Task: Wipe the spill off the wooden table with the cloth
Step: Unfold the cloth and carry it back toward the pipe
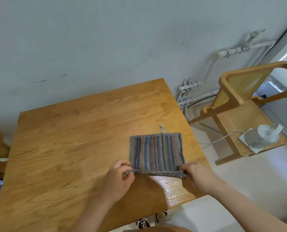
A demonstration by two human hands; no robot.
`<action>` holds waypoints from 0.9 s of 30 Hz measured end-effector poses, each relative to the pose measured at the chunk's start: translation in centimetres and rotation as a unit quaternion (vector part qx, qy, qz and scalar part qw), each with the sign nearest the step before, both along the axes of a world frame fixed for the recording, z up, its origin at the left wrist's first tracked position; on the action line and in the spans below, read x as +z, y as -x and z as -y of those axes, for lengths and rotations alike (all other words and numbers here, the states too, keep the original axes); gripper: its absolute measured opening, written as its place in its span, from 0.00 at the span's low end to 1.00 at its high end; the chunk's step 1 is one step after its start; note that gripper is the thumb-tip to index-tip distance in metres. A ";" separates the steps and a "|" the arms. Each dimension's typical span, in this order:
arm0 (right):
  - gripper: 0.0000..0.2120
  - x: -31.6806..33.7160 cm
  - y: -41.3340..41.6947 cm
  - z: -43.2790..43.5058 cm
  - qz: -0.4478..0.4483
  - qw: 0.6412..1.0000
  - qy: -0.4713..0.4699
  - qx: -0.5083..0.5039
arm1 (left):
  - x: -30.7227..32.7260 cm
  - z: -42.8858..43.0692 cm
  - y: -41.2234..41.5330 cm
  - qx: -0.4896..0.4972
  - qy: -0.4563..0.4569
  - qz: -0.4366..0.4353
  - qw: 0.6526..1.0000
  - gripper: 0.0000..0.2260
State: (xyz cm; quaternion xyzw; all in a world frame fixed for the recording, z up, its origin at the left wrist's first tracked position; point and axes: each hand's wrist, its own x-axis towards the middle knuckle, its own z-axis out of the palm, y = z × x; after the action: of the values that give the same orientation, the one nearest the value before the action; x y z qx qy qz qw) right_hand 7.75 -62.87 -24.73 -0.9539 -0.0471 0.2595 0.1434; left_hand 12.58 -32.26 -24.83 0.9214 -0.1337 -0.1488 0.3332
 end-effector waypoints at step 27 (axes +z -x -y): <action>0.15 -3.8 -11.4 2.3 0.116 0.980 -0.053 -0.151 | -3.4 5.1 -9.4 0.153 -0.119 -0.080 0.978 0.16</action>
State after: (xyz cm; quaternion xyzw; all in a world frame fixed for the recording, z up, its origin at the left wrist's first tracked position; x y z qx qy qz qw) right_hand 19.14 -65.15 -28.49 -0.9647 0.0670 0.1194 0.2252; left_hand 21.98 -37.38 -28.28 0.9492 0.0549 -0.1835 0.2497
